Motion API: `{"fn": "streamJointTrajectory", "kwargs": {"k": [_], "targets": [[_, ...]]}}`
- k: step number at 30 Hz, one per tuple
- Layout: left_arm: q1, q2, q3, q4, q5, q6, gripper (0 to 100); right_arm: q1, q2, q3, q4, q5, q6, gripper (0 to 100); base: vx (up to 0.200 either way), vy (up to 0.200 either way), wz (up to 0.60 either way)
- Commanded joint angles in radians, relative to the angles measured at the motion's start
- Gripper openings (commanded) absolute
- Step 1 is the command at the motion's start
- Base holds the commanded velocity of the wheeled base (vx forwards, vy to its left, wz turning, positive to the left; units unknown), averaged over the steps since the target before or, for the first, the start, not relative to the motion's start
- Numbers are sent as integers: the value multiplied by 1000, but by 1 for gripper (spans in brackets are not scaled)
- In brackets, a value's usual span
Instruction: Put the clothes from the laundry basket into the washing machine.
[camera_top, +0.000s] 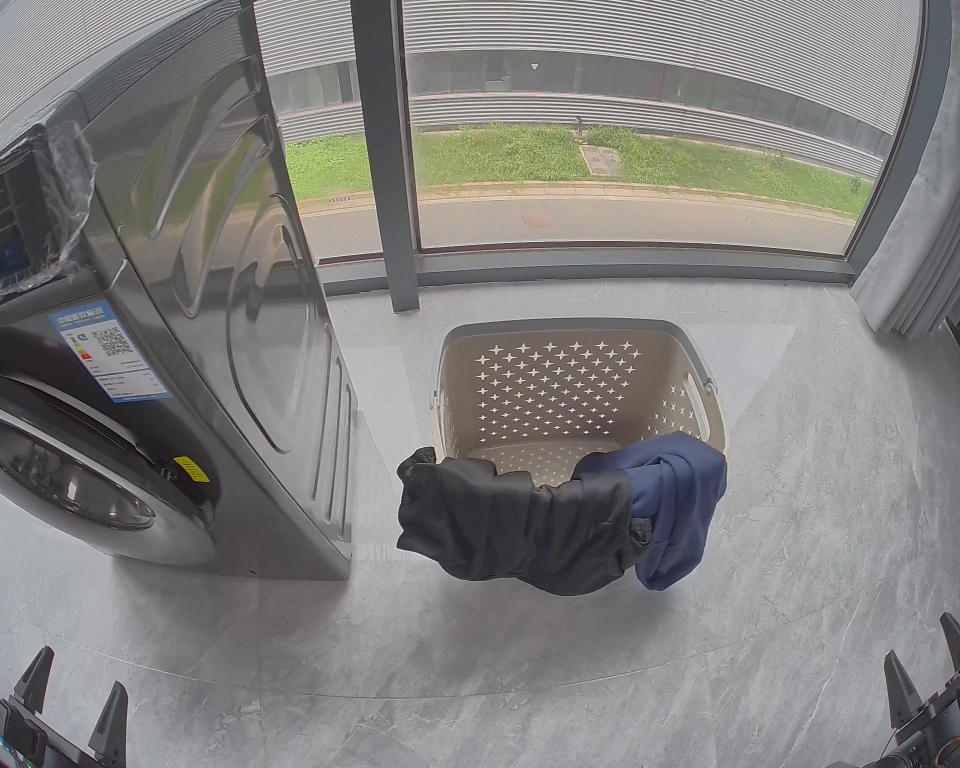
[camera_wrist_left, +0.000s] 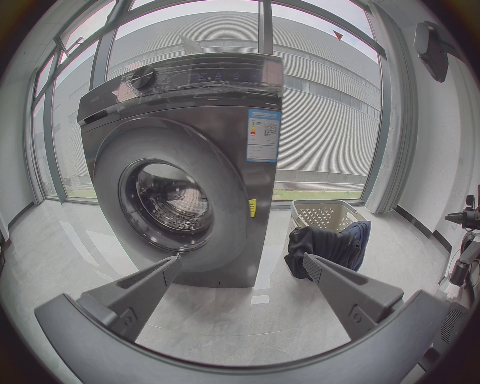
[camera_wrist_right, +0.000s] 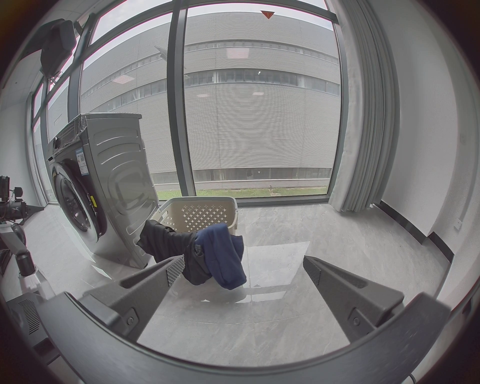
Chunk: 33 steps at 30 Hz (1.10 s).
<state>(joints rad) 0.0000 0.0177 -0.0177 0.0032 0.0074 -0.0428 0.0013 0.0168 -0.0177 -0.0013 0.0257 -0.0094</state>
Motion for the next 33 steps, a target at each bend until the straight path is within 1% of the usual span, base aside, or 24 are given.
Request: {"fn": "streamJointTrajectory", "kwargs": {"k": [1,23,33], "targets": [[0,-13,16,0,0,0,100,0,-17,18,0,0,-1,100,0,200,0],[0,-13,15,0,0,0,100,0,-17,18,0,2,-1,100,0,200,0],[0,-13,15,0,0,0,100,0,-17,18,0,2,-1,100,0,0,0]]}}
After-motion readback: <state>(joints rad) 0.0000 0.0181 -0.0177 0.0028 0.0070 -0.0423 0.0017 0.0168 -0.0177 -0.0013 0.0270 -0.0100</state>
